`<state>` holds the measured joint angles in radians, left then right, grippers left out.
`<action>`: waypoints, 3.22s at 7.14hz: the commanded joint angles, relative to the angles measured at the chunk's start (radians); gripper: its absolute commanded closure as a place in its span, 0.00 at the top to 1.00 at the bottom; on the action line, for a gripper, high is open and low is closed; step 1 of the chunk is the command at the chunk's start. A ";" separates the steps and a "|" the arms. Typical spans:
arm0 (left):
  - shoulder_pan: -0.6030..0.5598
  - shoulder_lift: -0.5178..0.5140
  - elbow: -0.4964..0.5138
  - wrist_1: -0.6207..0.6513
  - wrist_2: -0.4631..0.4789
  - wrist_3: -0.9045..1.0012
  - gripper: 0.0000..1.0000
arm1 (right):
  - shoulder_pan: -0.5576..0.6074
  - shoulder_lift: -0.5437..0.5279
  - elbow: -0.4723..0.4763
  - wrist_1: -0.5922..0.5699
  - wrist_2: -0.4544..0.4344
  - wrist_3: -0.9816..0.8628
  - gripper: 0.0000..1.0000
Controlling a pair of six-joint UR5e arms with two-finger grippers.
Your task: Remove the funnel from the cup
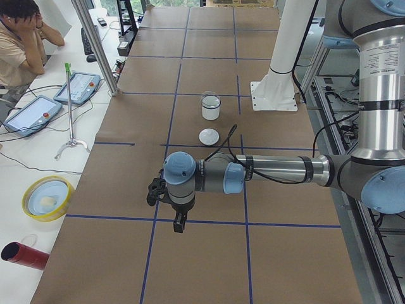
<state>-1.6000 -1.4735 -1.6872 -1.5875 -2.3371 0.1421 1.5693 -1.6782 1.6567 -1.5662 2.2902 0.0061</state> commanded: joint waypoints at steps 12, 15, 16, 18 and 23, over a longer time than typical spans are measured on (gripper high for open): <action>0.178 -0.320 -0.159 -0.320 -0.060 -0.467 1.00 | 0.000 0.000 0.000 0.000 0.000 0.000 1.00; 0.542 -0.363 -0.271 -0.316 0.022 -1.011 1.00 | 0.000 0.000 0.000 0.000 0.000 0.000 1.00; 0.671 -0.398 -0.314 -0.239 0.123 -1.165 1.00 | 0.000 0.000 0.000 0.000 0.000 0.000 1.00; 0.891 -0.639 -0.338 0.087 0.316 -1.414 1.00 | 0.000 0.000 0.000 0.000 0.000 0.000 1.00; 1.120 -0.691 -0.194 0.026 0.571 -1.662 1.00 | 0.000 0.000 0.000 0.000 0.000 0.000 1.00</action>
<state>-0.4967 -2.1643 -1.9343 -1.5183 -1.7962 -1.5061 1.5693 -1.6782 1.6567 -1.5662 2.2902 0.0062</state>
